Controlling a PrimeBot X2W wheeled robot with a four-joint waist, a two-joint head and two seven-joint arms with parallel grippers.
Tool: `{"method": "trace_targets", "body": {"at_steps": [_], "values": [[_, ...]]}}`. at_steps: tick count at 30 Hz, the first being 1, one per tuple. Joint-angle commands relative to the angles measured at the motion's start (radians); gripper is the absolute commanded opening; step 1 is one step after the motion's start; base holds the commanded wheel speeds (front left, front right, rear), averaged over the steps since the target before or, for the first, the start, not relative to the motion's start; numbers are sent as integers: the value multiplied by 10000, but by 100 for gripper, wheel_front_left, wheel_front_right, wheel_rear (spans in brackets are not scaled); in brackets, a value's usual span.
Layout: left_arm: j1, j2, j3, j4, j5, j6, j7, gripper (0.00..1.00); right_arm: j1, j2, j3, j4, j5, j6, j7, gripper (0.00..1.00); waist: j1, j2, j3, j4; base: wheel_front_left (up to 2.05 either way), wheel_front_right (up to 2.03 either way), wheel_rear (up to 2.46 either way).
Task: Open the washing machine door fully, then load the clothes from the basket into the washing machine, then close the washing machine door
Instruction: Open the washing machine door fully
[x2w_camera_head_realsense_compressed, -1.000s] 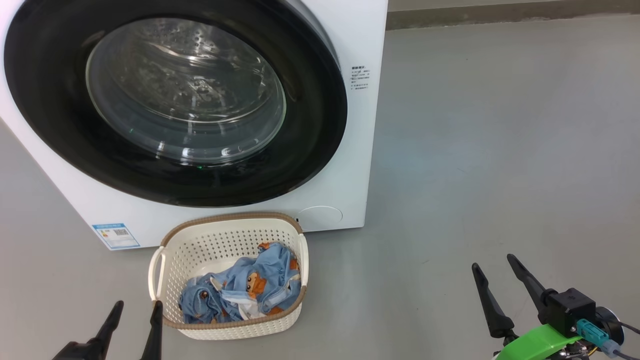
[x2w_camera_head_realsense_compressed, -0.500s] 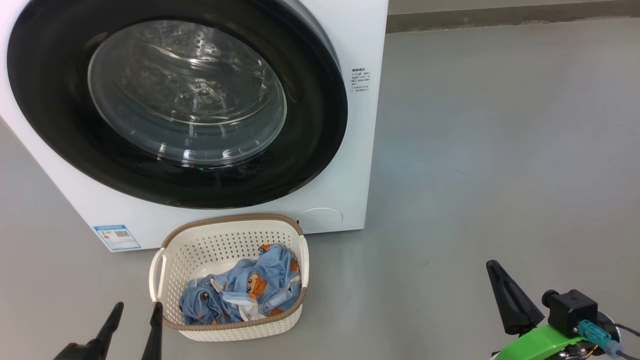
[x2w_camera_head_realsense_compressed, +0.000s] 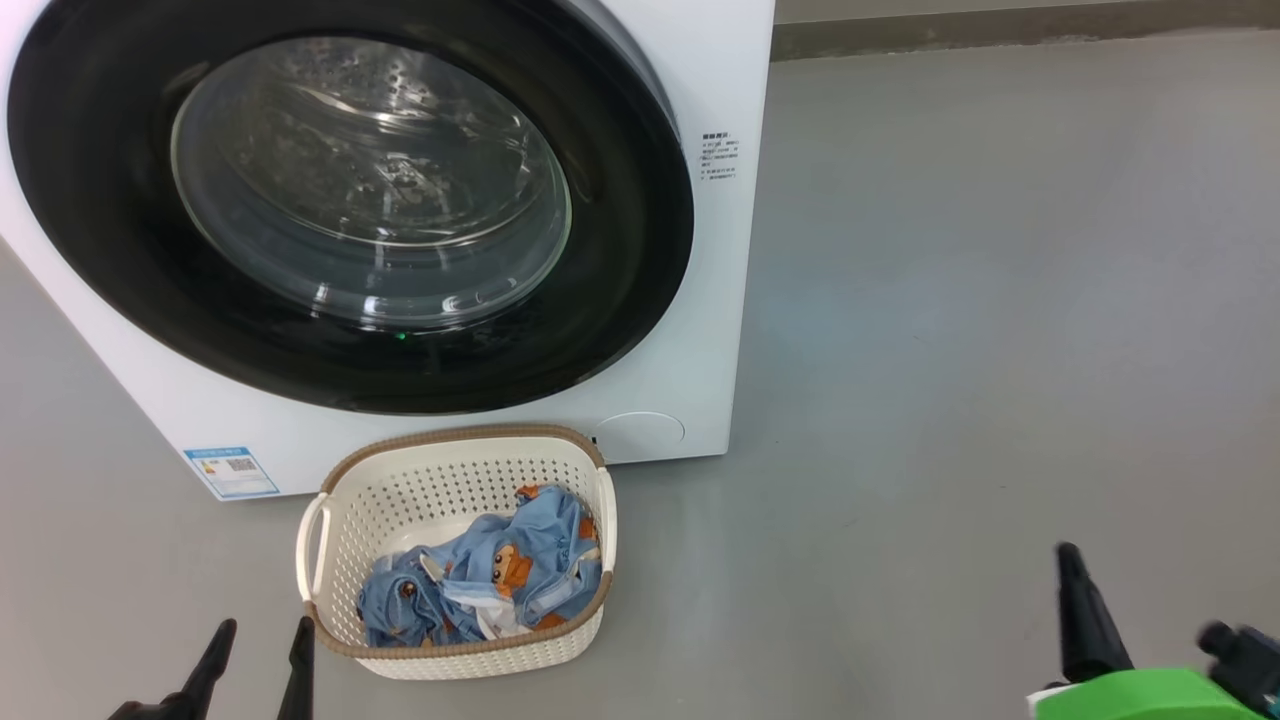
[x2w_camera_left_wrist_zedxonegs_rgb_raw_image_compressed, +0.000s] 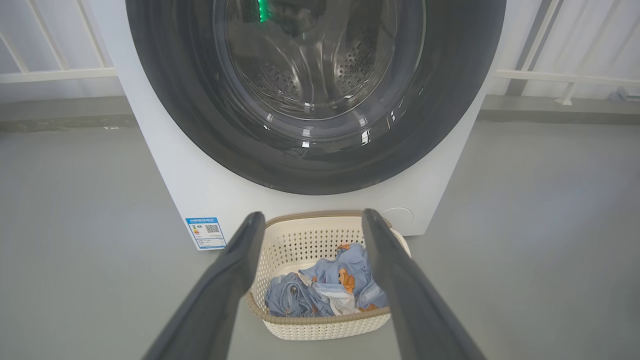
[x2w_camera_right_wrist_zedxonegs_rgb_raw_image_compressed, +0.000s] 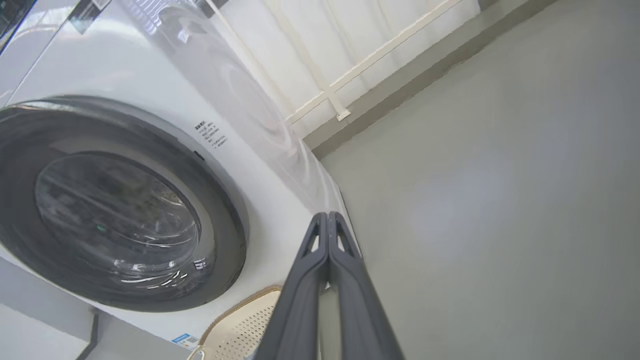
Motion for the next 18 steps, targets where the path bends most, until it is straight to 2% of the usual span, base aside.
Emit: {"method": "trace_targets", "body": {"at_steps": [1,8,13,18], "values": [[-121,125,347,-284,-91,-15,-107,100,-409,-35,127,-86,551,-11,-130,0,0,-1,15,4,0,0,0],[28,122,327,-280,-407,-15,-107,100,-968,14,-533,921,4267,-11,-130,0,0,-1,80,39,0,0,0],[74,121,201,-280,-530,-15,-107,100,-1410,-314,-968,1512,6731,-11,-120,0,0,-1,207,131,0,0,0],[-26,121,90,-436,-529,-15,-107,100,-1838,-766,-1405,1318,8582,-11,305,0,0,-1,578,217,0,0,0]]}}
